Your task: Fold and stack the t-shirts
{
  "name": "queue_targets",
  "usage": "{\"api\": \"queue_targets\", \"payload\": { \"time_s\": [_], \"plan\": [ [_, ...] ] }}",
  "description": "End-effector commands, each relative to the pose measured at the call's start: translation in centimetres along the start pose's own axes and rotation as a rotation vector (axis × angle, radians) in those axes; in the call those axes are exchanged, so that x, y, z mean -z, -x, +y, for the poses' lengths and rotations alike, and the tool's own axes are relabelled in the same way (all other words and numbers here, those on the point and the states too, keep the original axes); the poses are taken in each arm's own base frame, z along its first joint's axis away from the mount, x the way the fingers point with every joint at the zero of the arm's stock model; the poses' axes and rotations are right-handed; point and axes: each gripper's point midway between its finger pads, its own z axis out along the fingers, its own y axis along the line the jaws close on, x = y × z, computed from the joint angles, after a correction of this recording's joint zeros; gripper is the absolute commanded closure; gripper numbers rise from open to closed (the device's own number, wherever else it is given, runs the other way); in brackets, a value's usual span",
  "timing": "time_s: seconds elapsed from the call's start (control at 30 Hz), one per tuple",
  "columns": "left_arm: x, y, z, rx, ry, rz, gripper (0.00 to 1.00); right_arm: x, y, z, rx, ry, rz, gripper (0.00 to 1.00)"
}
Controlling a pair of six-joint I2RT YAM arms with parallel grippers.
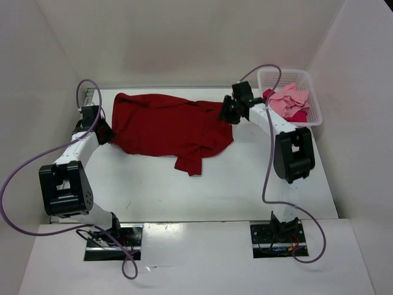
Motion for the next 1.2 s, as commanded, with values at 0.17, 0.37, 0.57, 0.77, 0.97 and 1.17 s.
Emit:
{"api": "queue_targets", "payload": {
  "time_s": [0.17,0.37,0.57,0.77,0.97,1.17],
  "plan": [
    [-0.2,-1.0,0.8,0.09,0.002,0.022,0.21,0.3,-6.7,-5.5,-0.065,-0.054,0.101,0.66],
    [0.1,-2.4,0.8,0.11,-0.02,0.042,0.0,-1.4,-7.9,-6.2,-0.116,-0.07,0.138,0.36],
    [-1.3,-4.0,1.9,0.188,0.005,0.108,0.09,-2.7,-8.3,-6.9,-0.156,-0.099,0.135,0.36],
    [-2.6,-3.3,4.8,0.358,0.047,0.108,0.21,-1.1,-6.1,-4.5,-0.119,-0.036,0.142,0.94],
    [-4.4,-3.6,6.3,0.411,0.087,0.117,0.26,9.5,-1.4,-0.6,-0.008,0.039,-0.011,1.0],
    [-7.7,-4.2,5.6,0.44,0.06,0.185,0.27,12.4,-4.1,-2.7,0.019,-0.005,0.012,0.98]
  ]
}}
